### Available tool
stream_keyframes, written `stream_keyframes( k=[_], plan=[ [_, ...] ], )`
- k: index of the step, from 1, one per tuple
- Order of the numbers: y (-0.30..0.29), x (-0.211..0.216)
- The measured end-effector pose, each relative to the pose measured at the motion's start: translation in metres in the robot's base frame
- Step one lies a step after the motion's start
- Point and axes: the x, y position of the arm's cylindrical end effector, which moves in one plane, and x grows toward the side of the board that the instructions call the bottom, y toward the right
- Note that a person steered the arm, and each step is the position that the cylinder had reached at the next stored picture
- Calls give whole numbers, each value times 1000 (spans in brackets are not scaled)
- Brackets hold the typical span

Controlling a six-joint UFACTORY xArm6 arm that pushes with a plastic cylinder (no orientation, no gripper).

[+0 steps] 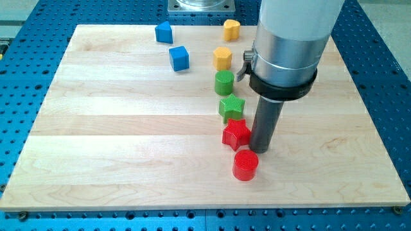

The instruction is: Move the cube to the right

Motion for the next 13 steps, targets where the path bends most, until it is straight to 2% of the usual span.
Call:
stream_keyframes(
  k=[1,2,3,4,5,6,7,8,9,10,12,13],
  plan=[
    [10,4],
    [79,27],
    [8,78],
    [-50,89],
    [-149,88],
    [-217,49],
    [-255,-37],
    [-246,-121],
    [-199,-162],
    [-168,-190],
    [-133,-214],
    [-188,-176]
  ],
)
